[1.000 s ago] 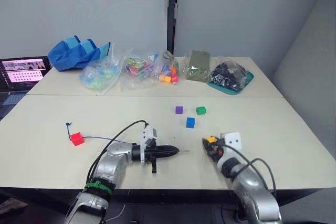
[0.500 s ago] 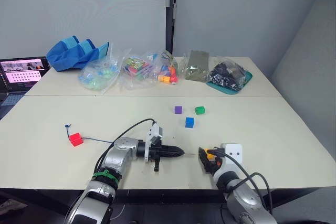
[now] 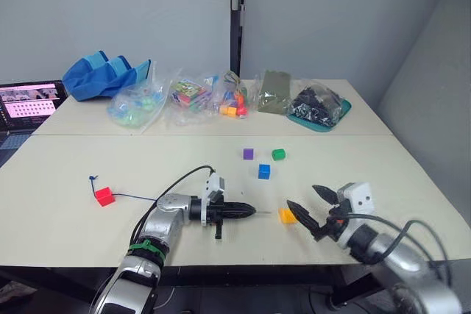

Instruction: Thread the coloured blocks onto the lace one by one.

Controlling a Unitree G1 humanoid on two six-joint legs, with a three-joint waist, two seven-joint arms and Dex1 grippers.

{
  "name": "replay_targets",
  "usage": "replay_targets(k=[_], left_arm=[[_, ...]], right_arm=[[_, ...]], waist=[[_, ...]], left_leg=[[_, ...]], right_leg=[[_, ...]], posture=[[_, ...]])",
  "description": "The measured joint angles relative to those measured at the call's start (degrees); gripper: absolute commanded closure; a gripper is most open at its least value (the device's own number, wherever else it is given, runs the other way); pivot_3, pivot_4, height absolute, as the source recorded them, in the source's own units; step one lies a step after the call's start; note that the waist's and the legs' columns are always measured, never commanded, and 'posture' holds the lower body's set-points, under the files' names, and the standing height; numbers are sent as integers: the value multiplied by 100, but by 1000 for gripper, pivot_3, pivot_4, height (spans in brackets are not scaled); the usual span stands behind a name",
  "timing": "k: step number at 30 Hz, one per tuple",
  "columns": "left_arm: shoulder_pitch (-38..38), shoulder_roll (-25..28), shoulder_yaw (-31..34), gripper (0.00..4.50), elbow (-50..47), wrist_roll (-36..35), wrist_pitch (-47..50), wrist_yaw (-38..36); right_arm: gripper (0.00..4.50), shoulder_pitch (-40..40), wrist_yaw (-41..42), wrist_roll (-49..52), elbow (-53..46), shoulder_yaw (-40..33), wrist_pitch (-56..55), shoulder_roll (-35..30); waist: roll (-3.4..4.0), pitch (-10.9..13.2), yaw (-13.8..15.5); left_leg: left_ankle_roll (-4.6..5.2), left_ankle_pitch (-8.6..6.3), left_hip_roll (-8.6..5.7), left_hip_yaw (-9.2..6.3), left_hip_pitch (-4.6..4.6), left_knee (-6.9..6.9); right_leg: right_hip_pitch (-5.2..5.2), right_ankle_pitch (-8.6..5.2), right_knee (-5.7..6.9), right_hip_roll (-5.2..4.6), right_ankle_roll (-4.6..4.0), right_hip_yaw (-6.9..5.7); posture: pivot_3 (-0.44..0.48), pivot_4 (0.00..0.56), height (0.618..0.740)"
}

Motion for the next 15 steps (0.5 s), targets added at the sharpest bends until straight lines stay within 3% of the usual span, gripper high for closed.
replay_targets(k=[3,7,15], left_arm=[[161,-30,57,4500,-171,-32,-18,142],[434,-43,57,4500,-557,-27,-46,368],[885,34,72,4500,-1212,-53,39,698]], right_arm=[[29,-701,1132,-26,754,77,-265,-959],[29,-1554,2470,-651,1584,1036,-875,-1870],[29,-2862,3639,-1872,2258,2555,-1401,-2035]], waist=[[0,0,3],[2,-1,1],[3,-1,23]], left_leg=[[5,-2,1,-1,5,-6],[7,-4,0,0,6,-5],[5,-3,1,1,6,-6]], right_leg=[[2,-1,-1,2,0,-1],[6,-2,-15,1,0,0],[6,-1,-22,1,0,0]], posture=[[0,150,717],[0,150,717],[0,150,717]])
